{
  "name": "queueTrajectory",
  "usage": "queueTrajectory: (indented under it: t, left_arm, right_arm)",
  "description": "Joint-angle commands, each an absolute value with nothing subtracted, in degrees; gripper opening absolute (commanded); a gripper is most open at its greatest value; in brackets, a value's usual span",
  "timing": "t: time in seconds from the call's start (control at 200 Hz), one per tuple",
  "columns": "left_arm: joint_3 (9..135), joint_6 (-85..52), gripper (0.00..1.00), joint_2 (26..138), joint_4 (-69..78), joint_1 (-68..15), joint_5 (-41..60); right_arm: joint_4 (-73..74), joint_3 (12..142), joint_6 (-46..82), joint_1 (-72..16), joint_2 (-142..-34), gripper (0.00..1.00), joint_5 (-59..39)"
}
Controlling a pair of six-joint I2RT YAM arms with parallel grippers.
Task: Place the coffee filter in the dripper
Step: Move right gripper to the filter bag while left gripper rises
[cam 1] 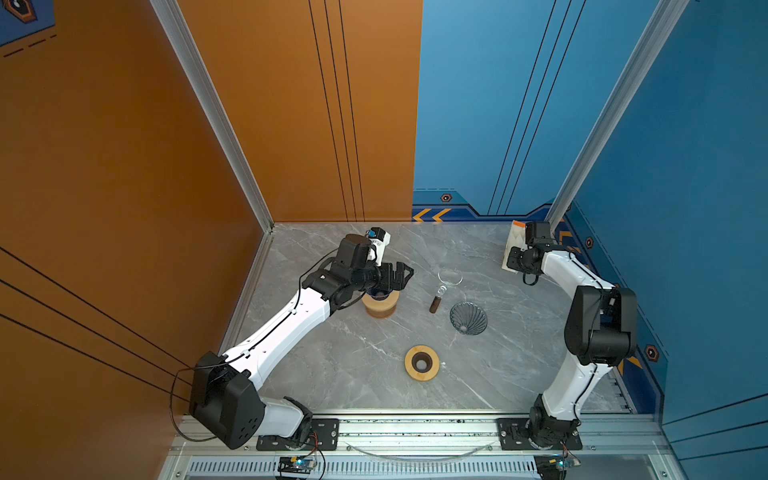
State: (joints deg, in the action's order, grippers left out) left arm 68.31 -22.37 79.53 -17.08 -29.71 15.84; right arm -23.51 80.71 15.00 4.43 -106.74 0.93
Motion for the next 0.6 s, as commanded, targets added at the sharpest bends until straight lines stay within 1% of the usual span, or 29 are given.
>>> queueTrajectory:
  t: [0.0,0.245,0.591]
  left_arm:
    - [68.65,-22.60,0.98,80.30,-16.40,-30.10,15.63]
    - [68.57,-22.53,0.98,80.42,-16.40,-30.14,15.43]
    - [68.82,-22.68,0.98,81.21,-16.43,-30.13,15.38]
  right_arm:
    - [-21.84,84.14,13.64,4.92,-106.70,0.16,-0.01]
    - [-20.25,87.85,5.51,5.32,-107.91,0.18,3.16]
    - [-19.61,94.11,-0.88,5.53,-113.47,0.18,4.14]
